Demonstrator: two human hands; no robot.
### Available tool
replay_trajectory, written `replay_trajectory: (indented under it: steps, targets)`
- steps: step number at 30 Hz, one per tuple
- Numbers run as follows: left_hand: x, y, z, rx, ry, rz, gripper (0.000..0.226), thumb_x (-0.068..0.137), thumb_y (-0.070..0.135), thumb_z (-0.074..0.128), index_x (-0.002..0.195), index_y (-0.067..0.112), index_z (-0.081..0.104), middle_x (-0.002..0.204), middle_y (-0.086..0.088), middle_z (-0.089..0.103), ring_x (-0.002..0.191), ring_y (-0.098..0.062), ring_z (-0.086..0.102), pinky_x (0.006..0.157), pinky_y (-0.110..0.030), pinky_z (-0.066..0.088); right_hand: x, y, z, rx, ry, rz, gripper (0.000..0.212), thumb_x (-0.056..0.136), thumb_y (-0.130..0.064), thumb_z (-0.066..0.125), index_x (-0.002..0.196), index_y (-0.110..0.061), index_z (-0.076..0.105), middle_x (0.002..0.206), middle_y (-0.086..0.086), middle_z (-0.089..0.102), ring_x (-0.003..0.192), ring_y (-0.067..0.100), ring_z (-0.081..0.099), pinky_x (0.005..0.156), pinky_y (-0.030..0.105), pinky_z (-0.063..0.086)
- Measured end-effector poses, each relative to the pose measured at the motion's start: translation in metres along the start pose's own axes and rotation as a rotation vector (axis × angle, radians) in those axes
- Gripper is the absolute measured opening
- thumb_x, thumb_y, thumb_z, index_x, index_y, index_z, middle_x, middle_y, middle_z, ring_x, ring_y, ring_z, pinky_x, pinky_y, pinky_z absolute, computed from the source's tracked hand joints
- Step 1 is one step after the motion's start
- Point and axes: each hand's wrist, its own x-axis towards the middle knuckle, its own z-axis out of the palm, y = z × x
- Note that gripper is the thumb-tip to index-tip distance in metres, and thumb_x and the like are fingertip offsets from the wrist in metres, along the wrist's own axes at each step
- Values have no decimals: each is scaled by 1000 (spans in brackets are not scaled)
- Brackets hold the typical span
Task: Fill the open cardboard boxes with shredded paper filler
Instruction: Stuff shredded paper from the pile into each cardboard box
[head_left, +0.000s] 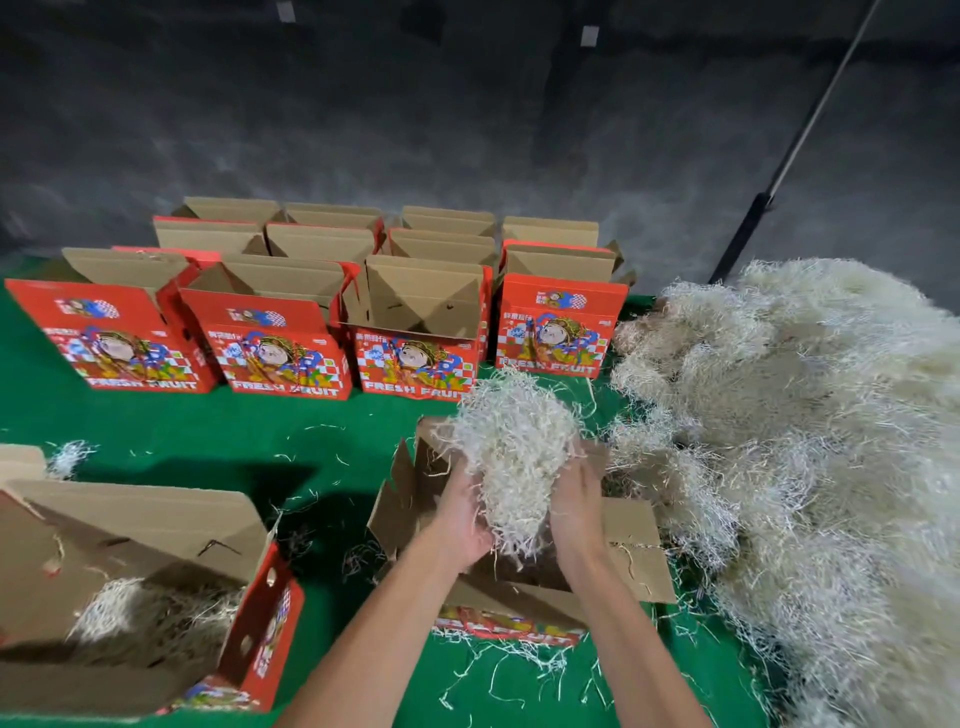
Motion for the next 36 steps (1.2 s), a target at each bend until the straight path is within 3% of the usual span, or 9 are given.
replay_trajectory:
  steps: [3,6,9,12,15,18,27,31,36]
  targets:
    - [-5,-11,11,215,66,71,89,79,64,59,151,18,37,145,-12,49,129,-29,50,106,-45,41,-6,1,10,-16,65,-17,42,104,-48,39,108,-11,56,72,8,61,52,13,46,55,32,47]
    - [-2,11,-4,342,242,288,43,106,27,41,148,28,42,110,13,54,71,-7,48,63,-29,48,7,-7,-14,-17,163,-100,54,98,-61,42,79,-12,53,48,-10,44,40,9,34,39,24,31]
    - [0,39,-29,374,326,334,48,107,15,30,149,35,39,128,5,53,72,-9,49,95,-47,49,24,-15,-48,-49,273,-92,49,93,-68,46,78,-22,52,43,-14,40,39,3,35,49,26,33]
    - [-7,41,-29,392,259,336,41,105,44,37,143,31,44,137,-2,54,123,-24,55,112,-51,35,23,-16,-50,-217,211,-129,74,79,-91,37,89,-20,57,62,-22,54,57,-5,46,67,31,47]
    - [-17,32,-18,498,76,303,56,81,85,37,111,41,54,87,6,64,76,-8,61,79,-31,50,19,-13,-35,-247,34,-129,83,81,-90,30,91,-11,52,109,-2,43,103,14,44,98,42,40]
    - [-11,16,-10,644,38,329,97,66,98,38,133,30,50,129,4,57,110,-11,54,106,-42,36,13,-12,-21,-261,-76,-177,43,91,-61,45,92,-24,66,78,-14,70,64,-2,61,72,33,42]
    - [-13,-4,18,440,176,525,94,77,70,58,151,18,35,147,-5,47,133,-22,45,113,-50,34,7,-7,13,-207,-178,-168,19,104,-12,45,112,-5,62,83,-5,59,75,6,53,77,25,45]
    - [-7,6,-1,467,191,577,52,84,67,54,86,16,56,59,5,47,44,-10,43,44,-27,37,10,-12,-5,-231,-33,-209,40,105,-33,43,71,-14,52,50,-5,49,38,5,37,39,18,30]
    - [9,51,-40,422,421,450,36,98,51,53,93,15,47,78,6,46,76,-10,48,94,-42,45,42,-25,-63,-67,172,-13,27,103,-9,46,120,-23,62,103,-9,68,36,3,38,35,17,30]
